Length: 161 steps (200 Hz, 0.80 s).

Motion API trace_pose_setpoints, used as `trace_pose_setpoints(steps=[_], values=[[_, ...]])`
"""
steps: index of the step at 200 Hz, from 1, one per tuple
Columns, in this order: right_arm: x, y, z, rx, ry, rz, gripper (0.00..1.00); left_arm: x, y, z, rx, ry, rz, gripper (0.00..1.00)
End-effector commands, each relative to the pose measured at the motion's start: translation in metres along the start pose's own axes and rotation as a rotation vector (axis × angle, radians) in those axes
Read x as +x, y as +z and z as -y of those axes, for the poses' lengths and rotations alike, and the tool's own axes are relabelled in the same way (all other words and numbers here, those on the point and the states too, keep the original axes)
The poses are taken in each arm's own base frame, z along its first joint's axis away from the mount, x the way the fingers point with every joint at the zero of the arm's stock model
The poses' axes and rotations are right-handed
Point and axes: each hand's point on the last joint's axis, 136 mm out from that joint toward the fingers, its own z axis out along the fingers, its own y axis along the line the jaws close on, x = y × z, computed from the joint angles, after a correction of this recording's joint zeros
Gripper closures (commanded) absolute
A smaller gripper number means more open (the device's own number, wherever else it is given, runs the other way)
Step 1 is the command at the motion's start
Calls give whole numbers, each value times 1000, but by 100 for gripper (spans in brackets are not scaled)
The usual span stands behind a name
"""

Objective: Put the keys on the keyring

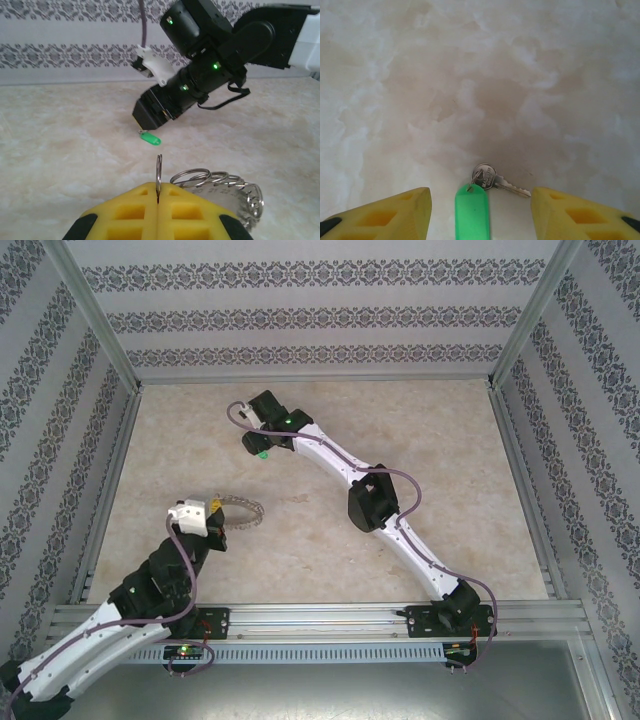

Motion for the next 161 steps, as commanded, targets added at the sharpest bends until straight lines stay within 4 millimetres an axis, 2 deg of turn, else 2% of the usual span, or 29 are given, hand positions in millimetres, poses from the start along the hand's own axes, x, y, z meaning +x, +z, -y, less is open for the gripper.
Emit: trace_pose_setpoints(steps=[1, 36, 123, 161], values=[[-2, -3, -5, 24, 9, -1, 46, -31, -17, -19, -63, 52, 75, 100], [6, -3, -11, 32, -1, -30, 50, -47, -33, -37, -107, 59, 148, 100], [35, -1, -19, 18, 33, -140, 53, -57, -34, -35, -102, 52, 203, 100], [61, 10, -9, 35, 98, -216, 53, -60, -34, -33, -87, 49, 213, 100]])
